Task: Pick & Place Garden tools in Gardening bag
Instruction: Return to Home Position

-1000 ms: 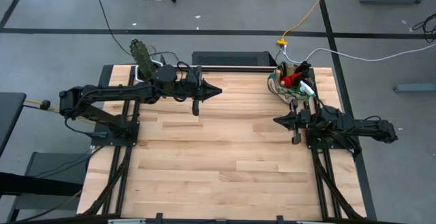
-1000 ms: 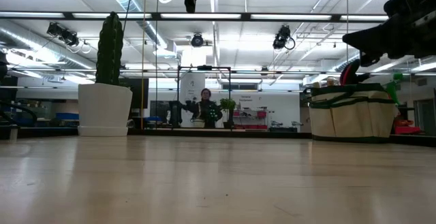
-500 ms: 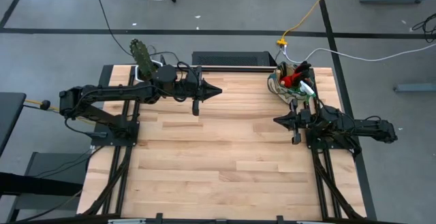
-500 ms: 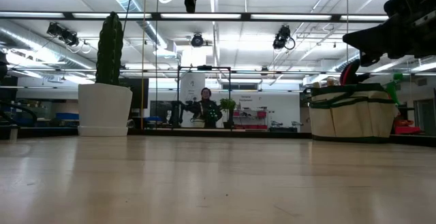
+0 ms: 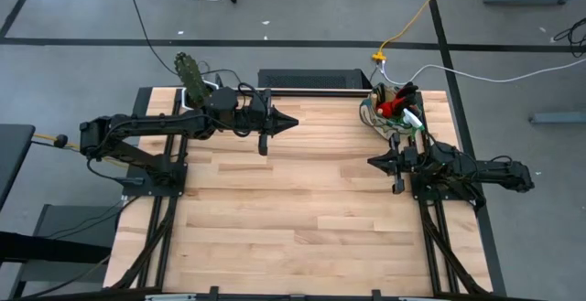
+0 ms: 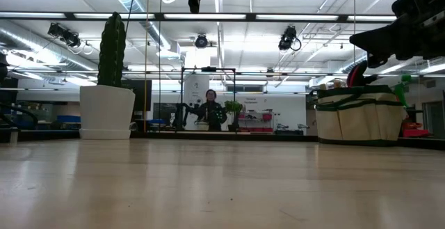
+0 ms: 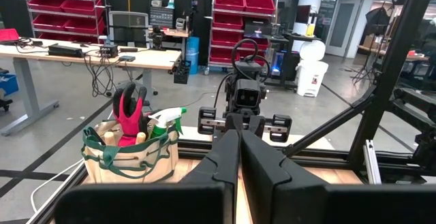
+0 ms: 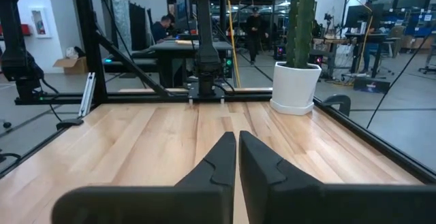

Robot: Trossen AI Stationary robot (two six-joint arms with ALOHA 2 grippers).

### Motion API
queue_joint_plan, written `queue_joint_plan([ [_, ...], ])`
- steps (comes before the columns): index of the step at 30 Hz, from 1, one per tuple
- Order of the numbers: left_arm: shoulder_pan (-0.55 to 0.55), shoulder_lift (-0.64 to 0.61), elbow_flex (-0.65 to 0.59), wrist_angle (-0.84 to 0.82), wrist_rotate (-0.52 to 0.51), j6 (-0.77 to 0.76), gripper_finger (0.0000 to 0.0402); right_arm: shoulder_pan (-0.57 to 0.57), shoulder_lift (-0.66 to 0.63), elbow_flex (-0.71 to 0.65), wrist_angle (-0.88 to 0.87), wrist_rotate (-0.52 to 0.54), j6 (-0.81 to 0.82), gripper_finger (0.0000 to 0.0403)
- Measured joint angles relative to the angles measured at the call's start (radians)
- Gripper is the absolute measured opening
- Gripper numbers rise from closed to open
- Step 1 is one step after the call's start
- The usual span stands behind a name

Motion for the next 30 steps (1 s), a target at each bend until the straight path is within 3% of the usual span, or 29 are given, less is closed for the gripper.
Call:
queue_joint_plan([
  [11, -0.024, -0.051, 0.000, -0.008, 0.000, -0.022, 0.0023, 0.000, 0.000, 0.000, 0.000, 0.000, 0.000, 0.0022],
  [19, -0.117, -0.178, -0.009, -0.126, -0.047, 0.172, 0.0023, 0.000, 0.000, 0.000, 0.000, 0.000, 0.000, 0.0023],
  [30, -0.212, -0.428, -0.307, 0.052, -0.068, 0.183, 0.0023, 0.000, 0.000, 0.000, 0.000, 0.000, 0.000, 0.0023],
])
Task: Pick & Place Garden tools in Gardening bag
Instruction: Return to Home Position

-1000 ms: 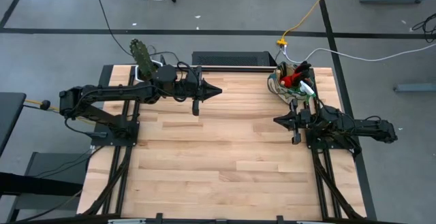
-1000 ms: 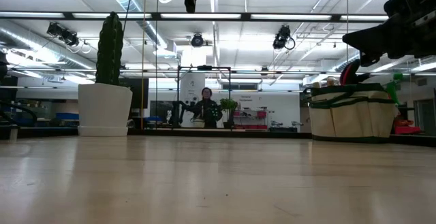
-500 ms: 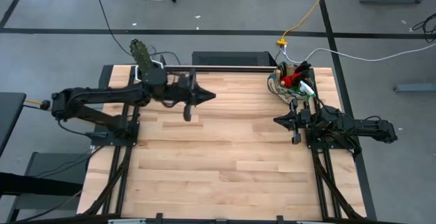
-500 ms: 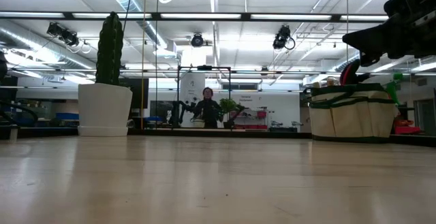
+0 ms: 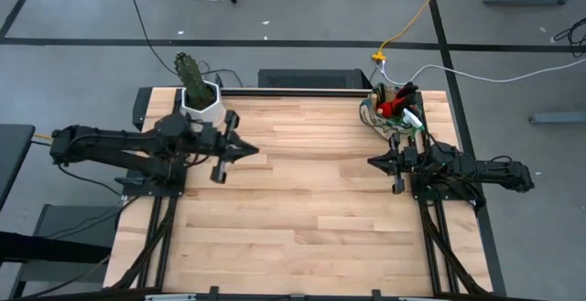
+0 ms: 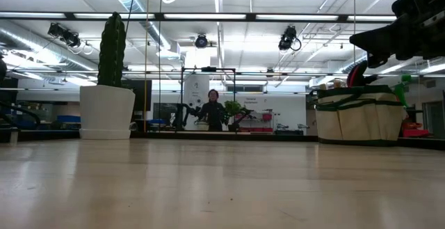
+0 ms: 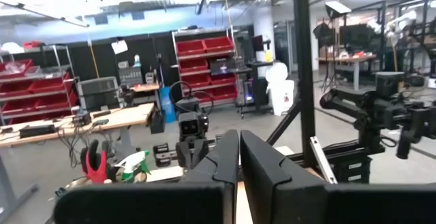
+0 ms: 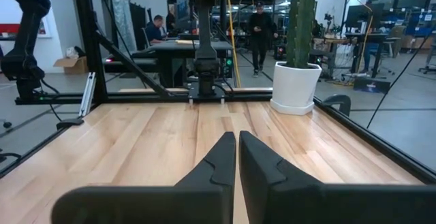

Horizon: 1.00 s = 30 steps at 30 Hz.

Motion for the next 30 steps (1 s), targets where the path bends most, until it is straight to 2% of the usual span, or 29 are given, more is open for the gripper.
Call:
queue_joint_plan([
  [9, -0.055, -0.172, -0.189, 0.047, -0.058, 0.000, 0.0023, 0.000, 0.000, 0.000, 0.000, 0.000, 0.000, 0.0023],
  [20, -0.063, -0.444, -0.493, 0.078, -0.086, -0.002, 0.0023, 0.000, 0.000, 0.000, 0.000, 0.000, 0.000, 0.0023],
  [30, -0.062, -0.652, -0.648, 0.065, -0.132, -0.085, 0.0023, 0.000, 0.000, 0.000, 0.000, 0.000, 0.000, 0.0023],
])
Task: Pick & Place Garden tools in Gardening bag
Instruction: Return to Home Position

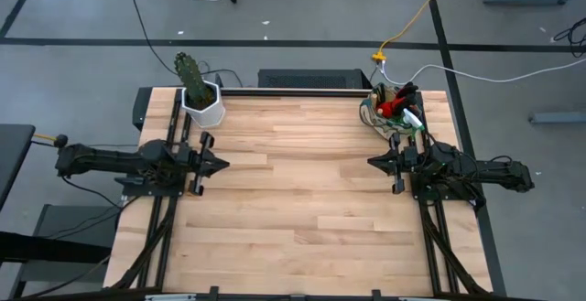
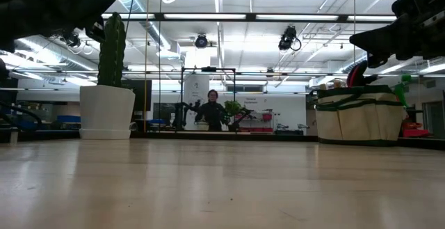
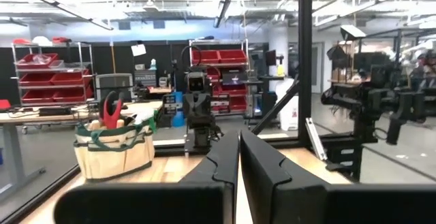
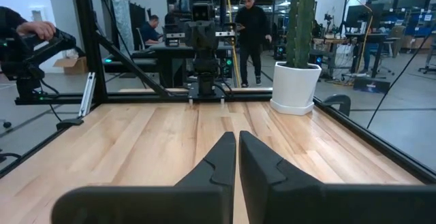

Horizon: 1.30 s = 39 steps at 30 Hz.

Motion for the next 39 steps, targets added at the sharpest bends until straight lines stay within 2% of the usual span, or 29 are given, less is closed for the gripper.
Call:
queue_joint_plan([
  [8, 0.000, -0.109, 0.000, -0.163, 0.000, -0.030, 0.0023, 0.000, 0.000, 0.000, 0.000, 0.000, 0.000, 0.0023],
  [17, -0.001, -0.245, 0.000, -0.459, 0.004, -0.106, 0.0023, 0.000, 0.000, 0.000, 0.000, 0.000, 0.000, 0.0023],
  [25, -0.017, -0.242, 0.000, -0.483, -0.001, -0.042, 0.0023, 0.000, 0.000, 0.000, 0.000, 0.000, 0.000, 0.0023],
  [39, -0.017, -0.239, -0.001, -0.450, 0.003, -0.046, 0.0023, 0.000, 0.000, 0.000, 0.000, 0.000, 0.000, 0.0023],
])
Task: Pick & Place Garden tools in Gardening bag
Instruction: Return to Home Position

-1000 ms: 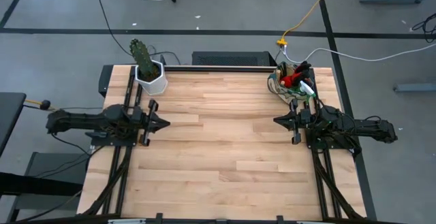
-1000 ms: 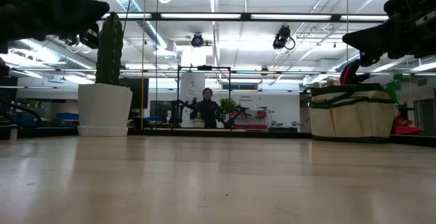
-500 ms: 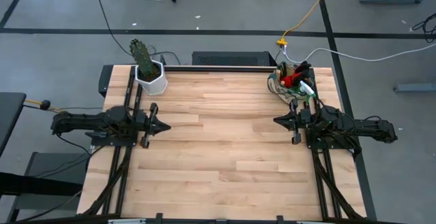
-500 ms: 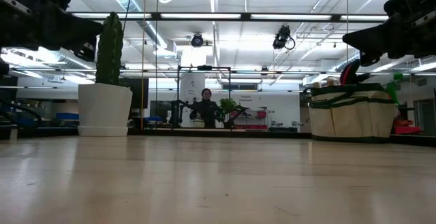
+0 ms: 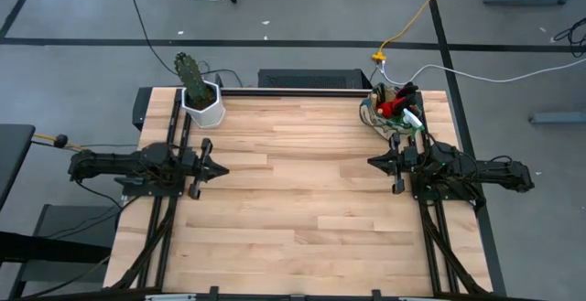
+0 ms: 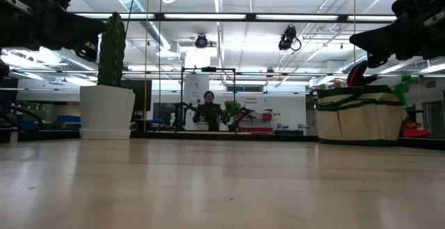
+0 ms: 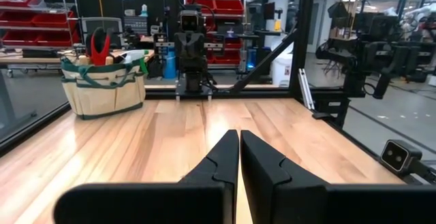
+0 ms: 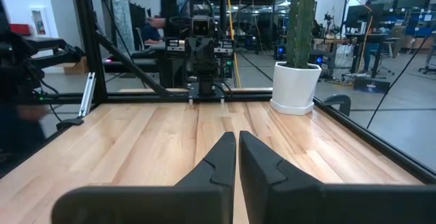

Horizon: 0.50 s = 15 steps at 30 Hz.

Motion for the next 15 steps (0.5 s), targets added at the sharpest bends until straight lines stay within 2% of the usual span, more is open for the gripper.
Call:
queue_joint_plan([
  [15, 0.000, 0.000, 0.000, 0.005, -0.002, 0.000, 0.0023, 0.000, 0.000, 0.000, 0.000, 0.000, 0.000, 0.0023],
])
